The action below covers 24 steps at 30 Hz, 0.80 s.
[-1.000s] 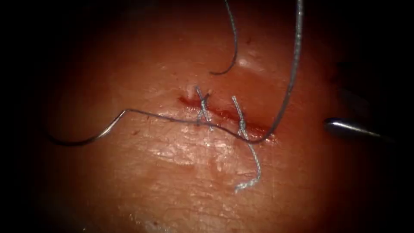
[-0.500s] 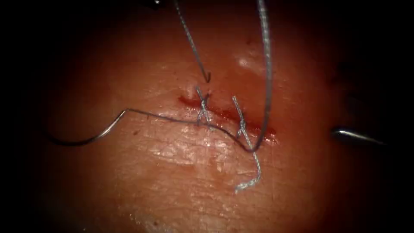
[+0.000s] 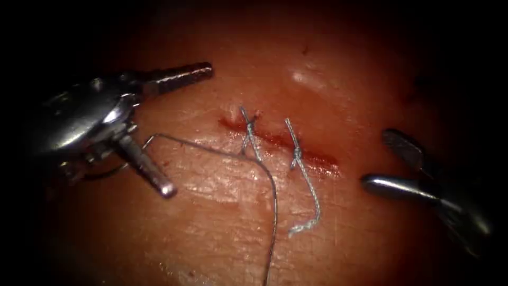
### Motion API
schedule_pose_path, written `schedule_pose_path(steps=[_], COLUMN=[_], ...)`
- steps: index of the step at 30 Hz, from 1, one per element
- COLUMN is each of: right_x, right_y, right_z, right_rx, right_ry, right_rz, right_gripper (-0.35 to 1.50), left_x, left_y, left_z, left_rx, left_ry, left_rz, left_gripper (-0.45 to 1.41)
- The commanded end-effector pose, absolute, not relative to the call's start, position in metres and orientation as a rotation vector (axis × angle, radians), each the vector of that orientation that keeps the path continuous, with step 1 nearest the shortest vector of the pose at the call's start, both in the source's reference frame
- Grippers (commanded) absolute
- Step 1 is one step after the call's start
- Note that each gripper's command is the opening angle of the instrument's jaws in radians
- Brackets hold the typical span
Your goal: Wound Closure
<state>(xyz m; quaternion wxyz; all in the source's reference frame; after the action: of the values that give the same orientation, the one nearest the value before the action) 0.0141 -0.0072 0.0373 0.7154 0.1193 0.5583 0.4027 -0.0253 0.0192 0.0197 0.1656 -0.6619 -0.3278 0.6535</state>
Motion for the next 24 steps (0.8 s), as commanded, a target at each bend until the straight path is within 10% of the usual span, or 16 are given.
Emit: schedule_pose_path(steps=[1,24], right_x=[0.0151,0.0143], right_y=[-0.0075,-0.0067], right_z=[0.0378,0.0370], right_rx=[0.278,0.248], right_ry=[1.242,1.230], right_rz=[0.881,0.905], right_gripper=[1.13,1.01], left_x=[-0.0262,-0.0355], left_y=[0.0188,0.0171], left_z=[0.0201,0.0259], left_rx=[-1.897,-1.544], left_ry=[-0.958,-0.726], left_rz=[1.871,1.933], left_gripper=[1.28,0.69])
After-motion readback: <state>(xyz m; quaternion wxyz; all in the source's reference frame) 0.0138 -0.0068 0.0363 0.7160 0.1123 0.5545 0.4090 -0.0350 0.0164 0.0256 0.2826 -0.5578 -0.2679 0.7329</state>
